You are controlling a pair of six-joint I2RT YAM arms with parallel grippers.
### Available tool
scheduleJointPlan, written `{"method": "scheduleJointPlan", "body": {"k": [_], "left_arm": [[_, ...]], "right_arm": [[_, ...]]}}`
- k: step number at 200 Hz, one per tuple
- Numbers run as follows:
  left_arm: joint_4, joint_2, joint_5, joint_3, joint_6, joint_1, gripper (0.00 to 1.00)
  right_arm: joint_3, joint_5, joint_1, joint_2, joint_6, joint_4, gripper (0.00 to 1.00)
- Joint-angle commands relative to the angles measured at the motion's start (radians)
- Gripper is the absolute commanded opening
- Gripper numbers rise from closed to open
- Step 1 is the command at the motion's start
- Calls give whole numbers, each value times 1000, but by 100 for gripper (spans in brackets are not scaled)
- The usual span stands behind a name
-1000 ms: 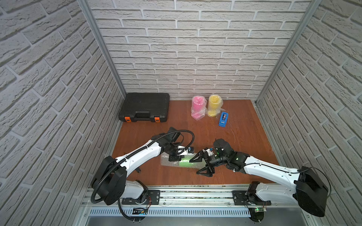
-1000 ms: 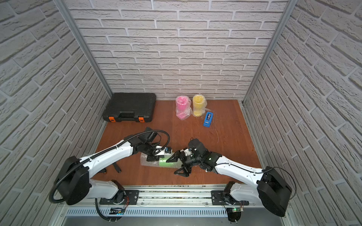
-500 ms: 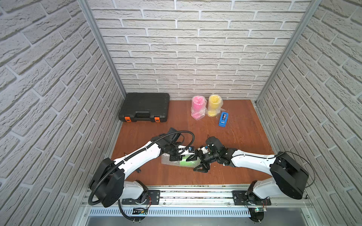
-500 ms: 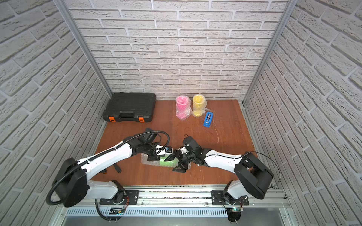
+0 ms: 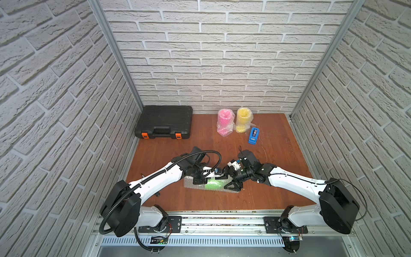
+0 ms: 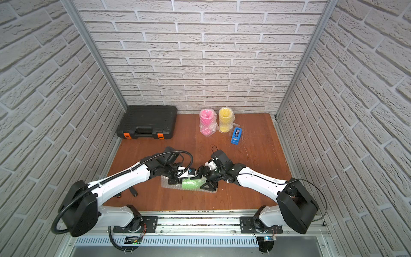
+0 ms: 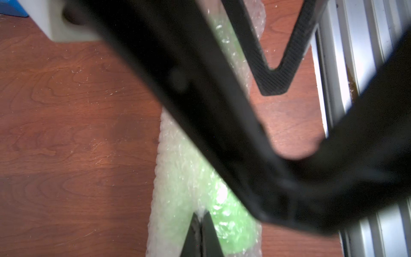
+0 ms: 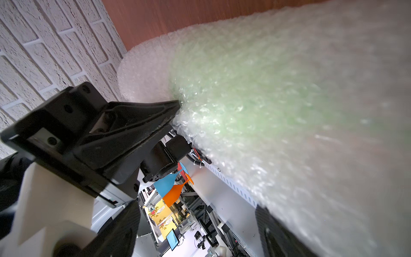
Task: Wrap wine glasses in bubble wrap
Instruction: Stick the tape on the bubble wrap.
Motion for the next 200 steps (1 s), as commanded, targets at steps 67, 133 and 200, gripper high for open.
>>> {"method": "scheduleJointPlan", "body": {"k": [67,133,200], "left_arm": [[-98,18,1,-41,38,-23,0],[-96,24,4,-35,38,-25,0],[-96,28,5,-32,38,-29,0]], "right_arm": [[88,93,-29,-67,-53,-43,81],[142,156,-28,-53,-123,-126,78],[194,210,-25,3,-169,-139,77]]}}
